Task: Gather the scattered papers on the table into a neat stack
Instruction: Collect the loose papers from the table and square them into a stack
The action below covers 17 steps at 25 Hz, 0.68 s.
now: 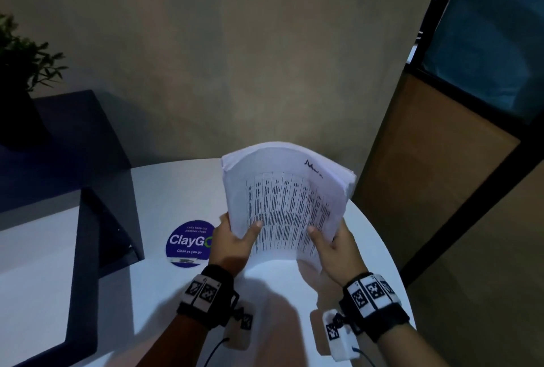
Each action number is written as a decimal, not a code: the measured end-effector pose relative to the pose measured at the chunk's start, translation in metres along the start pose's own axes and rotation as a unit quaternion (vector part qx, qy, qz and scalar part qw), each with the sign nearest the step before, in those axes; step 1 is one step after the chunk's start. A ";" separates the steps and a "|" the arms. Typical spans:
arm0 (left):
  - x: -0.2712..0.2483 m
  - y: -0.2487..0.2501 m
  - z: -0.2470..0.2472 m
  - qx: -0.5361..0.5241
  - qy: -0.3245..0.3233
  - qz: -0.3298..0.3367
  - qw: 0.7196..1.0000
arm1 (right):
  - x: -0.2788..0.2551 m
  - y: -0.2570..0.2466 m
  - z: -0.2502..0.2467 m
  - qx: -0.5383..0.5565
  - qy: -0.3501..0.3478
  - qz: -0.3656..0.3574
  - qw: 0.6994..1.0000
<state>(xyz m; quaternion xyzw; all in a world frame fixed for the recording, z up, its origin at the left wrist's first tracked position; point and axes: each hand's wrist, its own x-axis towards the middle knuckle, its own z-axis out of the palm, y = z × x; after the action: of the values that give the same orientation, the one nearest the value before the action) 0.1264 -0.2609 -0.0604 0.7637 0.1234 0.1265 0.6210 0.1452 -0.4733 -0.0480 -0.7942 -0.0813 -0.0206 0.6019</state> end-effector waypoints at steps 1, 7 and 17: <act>-0.001 0.004 -0.001 -0.003 0.004 0.014 1.000 | 0.000 -0.006 -0.002 0.018 0.020 -0.003 1.000; -0.014 0.089 -0.013 -0.107 0.038 0.193 0.975 | -0.001 -0.060 -0.011 0.079 0.106 -0.117 0.984; 0.003 0.127 -0.010 -0.123 0.147 0.120 0.974 | 0.016 -0.106 -0.010 0.097 0.231 -0.108 0.962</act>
<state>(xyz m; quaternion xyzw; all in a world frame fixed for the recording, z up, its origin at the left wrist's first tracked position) 0.1300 -0.2755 0.0659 0.6639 0.1047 0.3251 0.6652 0.1451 -0.4530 0.0580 -0.6920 -0.0273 -0.2601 0.6729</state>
